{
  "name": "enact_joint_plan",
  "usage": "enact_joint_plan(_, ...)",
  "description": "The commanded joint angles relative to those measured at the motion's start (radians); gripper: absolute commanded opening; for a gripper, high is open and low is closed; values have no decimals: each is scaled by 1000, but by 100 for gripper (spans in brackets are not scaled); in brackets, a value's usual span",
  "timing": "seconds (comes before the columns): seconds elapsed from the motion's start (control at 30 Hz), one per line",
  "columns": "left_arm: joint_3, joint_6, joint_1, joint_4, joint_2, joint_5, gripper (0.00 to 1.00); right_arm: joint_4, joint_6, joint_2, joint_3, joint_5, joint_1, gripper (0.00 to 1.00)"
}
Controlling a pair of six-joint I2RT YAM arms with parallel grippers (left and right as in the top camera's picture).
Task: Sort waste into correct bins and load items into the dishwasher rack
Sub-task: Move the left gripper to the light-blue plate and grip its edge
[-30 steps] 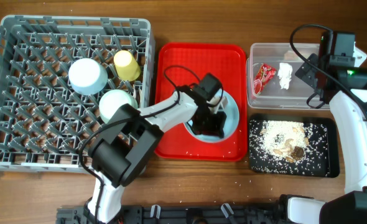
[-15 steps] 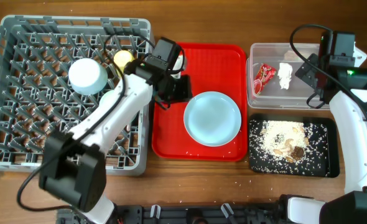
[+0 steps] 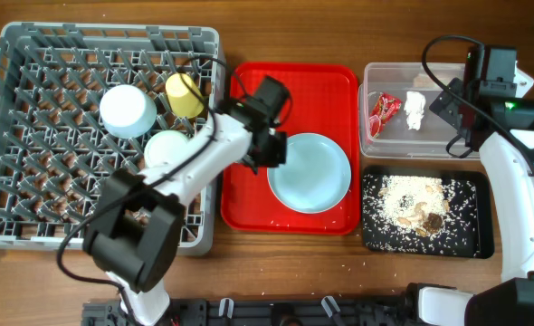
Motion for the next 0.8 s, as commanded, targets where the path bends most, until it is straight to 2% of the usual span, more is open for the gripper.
enact_joint_plan(0.0, -10, -11, -45, 14, 34, -73, 19, 0, -5, -20, 7, 18, 1, 100)
enact_joint_plan(0.3, -10, -11, -56, 26, 40, -163, 21, 0, -5, -20, 7, 18, 1, 100)
enact_joint_plan(0.57, -10, -14, -58, 60, 88, -171, 17, 0, -5, -20, 7, 18, 1, 100)
enact_joint_plan(0.63, -10, -28, -58, 60, 100, -221, 13, 0, -5, -20, 7, 18, 1, 100)
enact_joint_plan(0.77, -10, -63, -56, 68, 100, -259, 14, 0, -5, -20, 7, 18, 1, 100)
